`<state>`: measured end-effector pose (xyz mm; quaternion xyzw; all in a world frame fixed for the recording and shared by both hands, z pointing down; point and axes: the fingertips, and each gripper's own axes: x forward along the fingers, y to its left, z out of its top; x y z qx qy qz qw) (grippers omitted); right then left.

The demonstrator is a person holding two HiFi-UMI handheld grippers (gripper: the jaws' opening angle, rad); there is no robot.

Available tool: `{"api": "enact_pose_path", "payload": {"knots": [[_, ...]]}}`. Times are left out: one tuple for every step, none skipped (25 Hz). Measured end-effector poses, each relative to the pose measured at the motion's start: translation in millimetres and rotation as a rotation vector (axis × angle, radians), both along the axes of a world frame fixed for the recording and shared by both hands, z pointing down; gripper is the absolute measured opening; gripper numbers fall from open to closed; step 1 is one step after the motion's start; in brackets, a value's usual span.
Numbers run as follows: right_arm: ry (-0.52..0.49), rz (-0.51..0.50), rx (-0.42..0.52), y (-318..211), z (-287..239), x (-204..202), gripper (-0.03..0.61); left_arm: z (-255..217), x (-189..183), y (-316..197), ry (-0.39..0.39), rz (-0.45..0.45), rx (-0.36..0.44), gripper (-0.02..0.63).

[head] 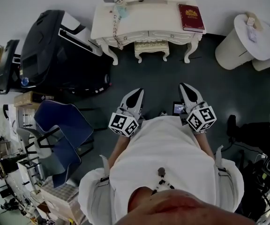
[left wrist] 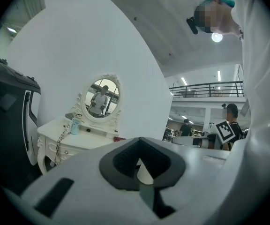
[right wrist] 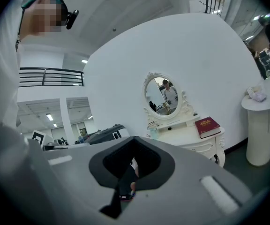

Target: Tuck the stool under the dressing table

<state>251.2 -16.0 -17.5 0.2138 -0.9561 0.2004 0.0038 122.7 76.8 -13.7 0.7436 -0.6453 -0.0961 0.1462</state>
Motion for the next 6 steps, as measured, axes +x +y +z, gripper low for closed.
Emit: {"api": "enact_pose_path", "payload": {"knots": [[0.0, -0.002, 0.001, -0.5, 0.1, 0.2, 0.006, 1.1, 0.3, 1.0, 0.001, -0.005, -0.002, 0.008], [0.001, -0.002, 0.003, -0.3, 0.0, 0.2, 0.006, 2.4, 0.2, 2.6, 0.004, -0.01, -0.006, 0.008], [0.004, -0.002, 0.006, 0.5, 0.0, 0.1, 0.006, 3.7, -0.1, 4.5, 0.007, -0.014, -0.01, 0.008], [0.006, -0.002, 0.007, 1.5, 0.2, 0.0, 0.006, 4.7, -0.2, 6.4, 0.011, -0.019, -0.013, 0.008], [0.008, -0.001, 0.008, 2.6, 0.4, -0.1, 0.006, 5.6, -0.3, 8.0, 0.014, -0.023, -0.016, 0.008], [0.01, -0.001, 0.009, 3.7, 0.7, -0.1, 0.006, 6.3, -0.3, 9.6, 0.017, -0.026, -0.019, 0.008]]}}
